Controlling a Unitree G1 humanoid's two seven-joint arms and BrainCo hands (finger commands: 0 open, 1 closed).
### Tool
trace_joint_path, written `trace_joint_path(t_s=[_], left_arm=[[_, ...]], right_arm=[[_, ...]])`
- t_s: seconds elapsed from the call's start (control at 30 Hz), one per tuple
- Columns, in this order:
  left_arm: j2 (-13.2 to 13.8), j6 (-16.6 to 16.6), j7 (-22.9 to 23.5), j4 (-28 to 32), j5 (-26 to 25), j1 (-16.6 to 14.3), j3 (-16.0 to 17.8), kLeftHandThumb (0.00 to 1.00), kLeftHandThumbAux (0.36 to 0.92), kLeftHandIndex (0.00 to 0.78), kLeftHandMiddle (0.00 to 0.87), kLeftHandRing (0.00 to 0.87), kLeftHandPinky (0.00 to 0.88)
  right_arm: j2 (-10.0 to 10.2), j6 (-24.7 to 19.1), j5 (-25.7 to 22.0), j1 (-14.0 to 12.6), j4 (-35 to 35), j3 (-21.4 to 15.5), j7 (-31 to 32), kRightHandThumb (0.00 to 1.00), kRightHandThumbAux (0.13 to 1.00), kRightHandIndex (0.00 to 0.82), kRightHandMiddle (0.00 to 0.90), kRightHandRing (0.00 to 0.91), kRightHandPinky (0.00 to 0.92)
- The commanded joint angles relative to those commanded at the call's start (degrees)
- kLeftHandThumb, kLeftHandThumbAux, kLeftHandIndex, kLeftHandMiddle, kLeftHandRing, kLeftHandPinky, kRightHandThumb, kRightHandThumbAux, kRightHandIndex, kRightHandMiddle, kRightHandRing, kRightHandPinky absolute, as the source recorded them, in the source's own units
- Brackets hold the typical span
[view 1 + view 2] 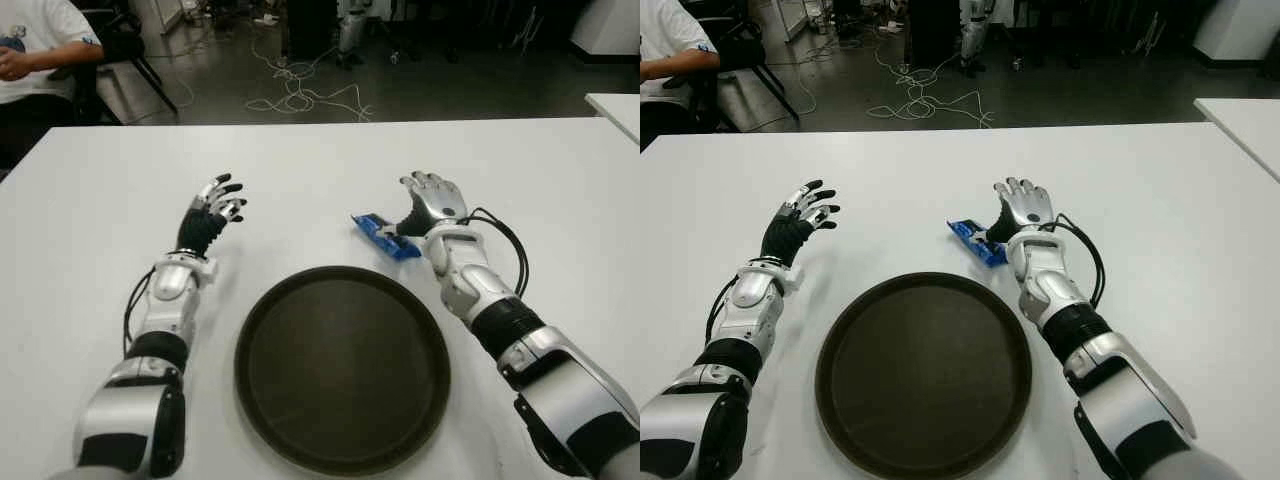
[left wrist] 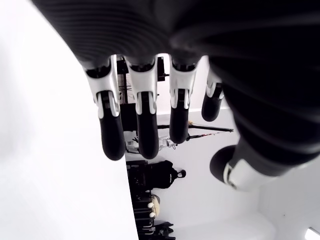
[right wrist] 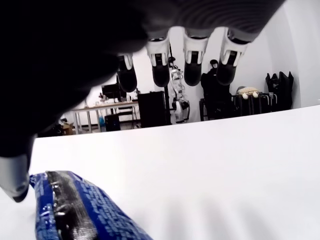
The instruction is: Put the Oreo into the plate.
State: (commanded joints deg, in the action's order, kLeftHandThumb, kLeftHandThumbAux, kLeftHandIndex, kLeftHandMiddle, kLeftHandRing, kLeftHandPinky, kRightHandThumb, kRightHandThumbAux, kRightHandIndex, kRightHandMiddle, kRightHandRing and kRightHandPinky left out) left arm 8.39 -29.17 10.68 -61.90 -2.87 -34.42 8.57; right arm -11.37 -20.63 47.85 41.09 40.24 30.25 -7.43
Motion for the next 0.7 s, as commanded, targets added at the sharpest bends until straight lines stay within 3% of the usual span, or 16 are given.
trace_joint_path(t_s=[0.33, 0.7], left_arm=[[0.2, 0.0, -0.4, 0.1, 0.6, -0.1, -0.4, 0.158, 0.607, 0.131, 0.224, 0.263, 0.344], [0.3, 0.3, -0.3, 0.2, 0.6, -0.1, -0.6, 0.161, 0.611, 0.132, 0.221, 0.262, 0.348]], right_arm=[[-0.2, -0.6, -0.2, 0.2, -0.5, 0.5, 0.9, 0.000, 0.496, 0.000, 0.000, 0.000, 0.005], [0.2, 1.7, -1.5, -0.8, 0.7, 0.3, 0.1, 0.000, 0.525, 0.000, 0.000, 0.000, 0.007]])
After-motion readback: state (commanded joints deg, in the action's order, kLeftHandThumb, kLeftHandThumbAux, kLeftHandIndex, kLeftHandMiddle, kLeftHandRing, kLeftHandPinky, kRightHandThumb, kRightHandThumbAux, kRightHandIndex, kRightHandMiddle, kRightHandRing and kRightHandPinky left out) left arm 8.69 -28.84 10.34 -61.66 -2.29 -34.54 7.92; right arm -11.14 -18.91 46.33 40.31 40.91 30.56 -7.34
